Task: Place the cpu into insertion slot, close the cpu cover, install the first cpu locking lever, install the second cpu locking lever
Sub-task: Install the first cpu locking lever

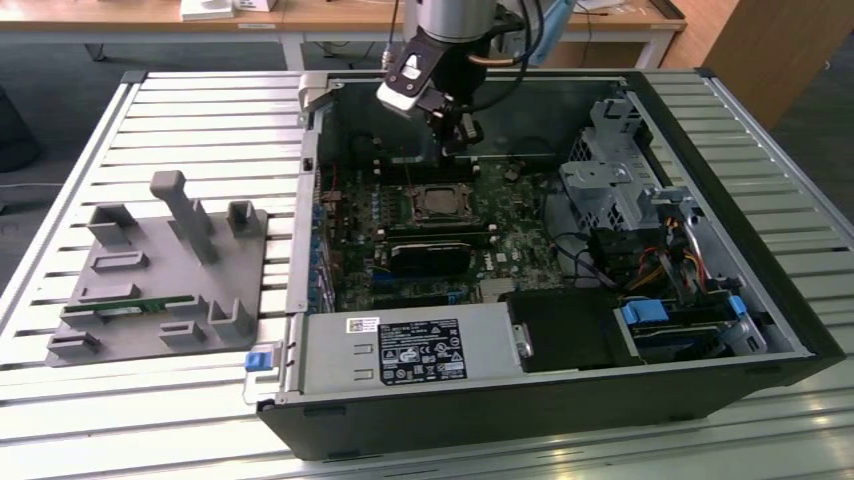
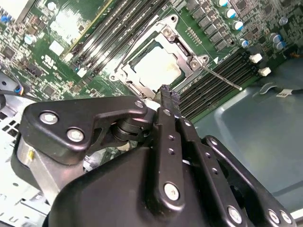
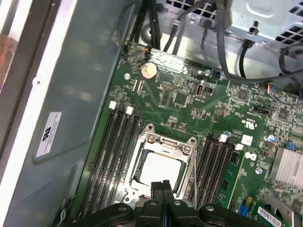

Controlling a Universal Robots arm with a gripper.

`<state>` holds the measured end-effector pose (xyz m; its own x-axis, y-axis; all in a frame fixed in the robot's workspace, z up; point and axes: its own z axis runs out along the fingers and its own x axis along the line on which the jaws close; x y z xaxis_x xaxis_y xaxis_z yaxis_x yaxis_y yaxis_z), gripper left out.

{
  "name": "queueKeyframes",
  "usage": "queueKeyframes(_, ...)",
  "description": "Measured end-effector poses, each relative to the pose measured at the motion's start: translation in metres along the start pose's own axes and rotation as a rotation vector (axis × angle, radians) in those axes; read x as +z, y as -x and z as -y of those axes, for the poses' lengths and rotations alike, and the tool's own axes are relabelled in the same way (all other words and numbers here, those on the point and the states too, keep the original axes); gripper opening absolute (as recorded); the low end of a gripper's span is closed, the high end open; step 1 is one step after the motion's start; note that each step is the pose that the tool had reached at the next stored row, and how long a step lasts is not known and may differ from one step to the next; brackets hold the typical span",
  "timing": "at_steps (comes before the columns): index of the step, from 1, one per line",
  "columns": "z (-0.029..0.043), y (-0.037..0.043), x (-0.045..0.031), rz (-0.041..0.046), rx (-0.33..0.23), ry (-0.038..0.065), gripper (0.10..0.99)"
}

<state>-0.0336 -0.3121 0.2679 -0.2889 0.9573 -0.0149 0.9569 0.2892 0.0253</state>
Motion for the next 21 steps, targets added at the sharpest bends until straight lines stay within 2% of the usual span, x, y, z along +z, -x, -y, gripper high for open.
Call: queueKeyframes(21,0.0,0.0001,0.0,-0.0056,-0.224,0.003,0.106)
